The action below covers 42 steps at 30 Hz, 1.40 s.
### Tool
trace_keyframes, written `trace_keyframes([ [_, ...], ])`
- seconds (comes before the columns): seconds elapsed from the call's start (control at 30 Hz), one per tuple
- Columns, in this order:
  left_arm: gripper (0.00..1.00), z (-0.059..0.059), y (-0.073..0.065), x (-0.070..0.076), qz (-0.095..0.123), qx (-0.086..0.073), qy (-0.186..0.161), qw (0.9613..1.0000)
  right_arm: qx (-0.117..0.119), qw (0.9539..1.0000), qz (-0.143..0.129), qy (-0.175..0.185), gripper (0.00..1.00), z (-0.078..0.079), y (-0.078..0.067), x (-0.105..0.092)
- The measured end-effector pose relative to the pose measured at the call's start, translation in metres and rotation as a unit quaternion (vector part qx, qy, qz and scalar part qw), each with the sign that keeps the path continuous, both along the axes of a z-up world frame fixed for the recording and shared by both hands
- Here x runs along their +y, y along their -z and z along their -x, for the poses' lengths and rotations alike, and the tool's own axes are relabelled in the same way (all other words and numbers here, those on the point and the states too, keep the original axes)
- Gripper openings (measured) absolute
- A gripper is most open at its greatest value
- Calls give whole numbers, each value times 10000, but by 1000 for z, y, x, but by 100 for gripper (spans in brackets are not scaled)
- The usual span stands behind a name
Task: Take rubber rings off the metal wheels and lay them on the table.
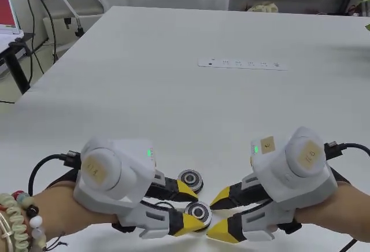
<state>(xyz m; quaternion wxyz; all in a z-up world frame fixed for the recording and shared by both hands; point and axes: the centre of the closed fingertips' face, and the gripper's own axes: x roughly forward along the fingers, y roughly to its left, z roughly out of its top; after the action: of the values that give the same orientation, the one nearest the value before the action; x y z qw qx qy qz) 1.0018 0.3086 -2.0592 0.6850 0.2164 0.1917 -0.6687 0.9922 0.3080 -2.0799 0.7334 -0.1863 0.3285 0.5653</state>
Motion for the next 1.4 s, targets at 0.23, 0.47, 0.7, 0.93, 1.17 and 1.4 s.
trace_keyframes([
  [0.23, 7, 3, 3, -1, -5, 54, 6, 10000, -15, 10000, -2, 0, 23, 0, 0, 0],
  [0.47, 7, 3, 4, -1, 5, 68, 6, 10000, -20, 10000, -44, -6, 22, 0, 0, 3],
  [0.7, 7, 2, 3, -1, 47, 103, -23, 9999, -22, 9999, -131, 86, 22, -3, -1, 6],
  [0.93, 7, 2, 3, -1, 67, 88, -25, 9999, -232, 9996, 32, -185, 15, -1, -1, 2],
  [1.17, 7, 0, 2, 0, 78, 79, -57, 9999, -552, 9975, 337, -298, 0, -8, 2, -8],
  [1.4, 7, 0, 1, -1, 79, 51, -49, 9999, -320, 9989, 315, -138, 0, -6, 2, -6],
])
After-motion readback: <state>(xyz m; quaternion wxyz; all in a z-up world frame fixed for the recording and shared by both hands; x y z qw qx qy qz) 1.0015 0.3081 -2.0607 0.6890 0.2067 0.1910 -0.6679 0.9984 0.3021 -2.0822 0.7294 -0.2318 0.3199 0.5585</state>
